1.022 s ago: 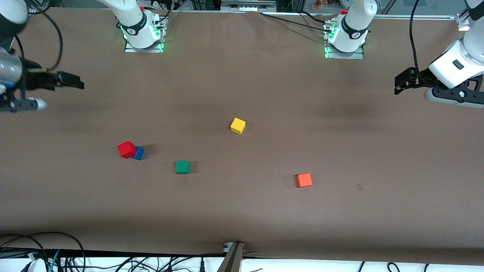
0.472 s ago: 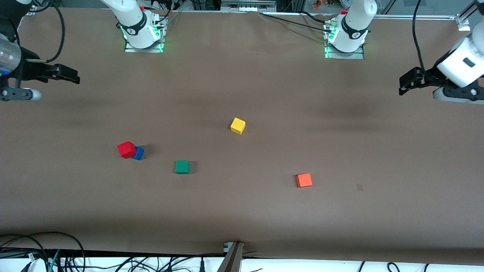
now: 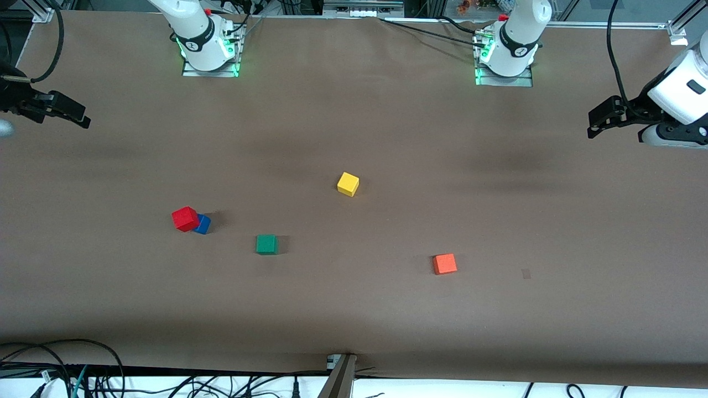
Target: Pass red block to right arm, stack on blue
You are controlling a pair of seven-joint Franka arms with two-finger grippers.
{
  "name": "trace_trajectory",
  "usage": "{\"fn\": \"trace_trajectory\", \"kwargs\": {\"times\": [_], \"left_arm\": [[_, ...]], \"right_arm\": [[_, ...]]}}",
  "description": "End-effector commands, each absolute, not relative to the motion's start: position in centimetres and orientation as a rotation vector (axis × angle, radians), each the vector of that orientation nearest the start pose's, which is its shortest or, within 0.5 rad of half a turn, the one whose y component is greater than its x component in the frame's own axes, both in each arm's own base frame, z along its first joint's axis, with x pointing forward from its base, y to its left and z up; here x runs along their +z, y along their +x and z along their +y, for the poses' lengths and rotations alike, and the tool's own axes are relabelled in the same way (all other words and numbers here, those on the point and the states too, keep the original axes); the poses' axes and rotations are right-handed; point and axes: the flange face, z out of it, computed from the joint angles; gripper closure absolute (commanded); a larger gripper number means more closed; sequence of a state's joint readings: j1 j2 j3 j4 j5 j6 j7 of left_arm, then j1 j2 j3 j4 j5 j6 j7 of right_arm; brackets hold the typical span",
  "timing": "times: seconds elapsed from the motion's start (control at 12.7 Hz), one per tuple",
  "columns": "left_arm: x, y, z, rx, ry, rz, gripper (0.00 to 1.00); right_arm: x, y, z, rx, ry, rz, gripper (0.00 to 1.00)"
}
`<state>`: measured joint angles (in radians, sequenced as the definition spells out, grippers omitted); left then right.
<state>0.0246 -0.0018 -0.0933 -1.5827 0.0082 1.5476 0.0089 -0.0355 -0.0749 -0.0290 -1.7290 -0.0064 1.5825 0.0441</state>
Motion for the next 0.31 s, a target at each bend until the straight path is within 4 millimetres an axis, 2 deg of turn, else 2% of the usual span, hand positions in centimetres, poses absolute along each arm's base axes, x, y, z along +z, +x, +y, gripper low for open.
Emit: {"fn": "trace_trajectory", "kwargs": {"times": [0.0,0.24], "left_arm": [[62.82,55.26,-4.46,0.041,-3.139,0.123,0.0],[62.82,55.26,-4.46,0.041,-3.139,0.123,0.0]], "right_arm": [[59.17,51.92,-3.41,0.133,-3.132,0.194,0.0],[59.25,52.25,-3.04,0.131,-3.136,0.17,0.0]]}}
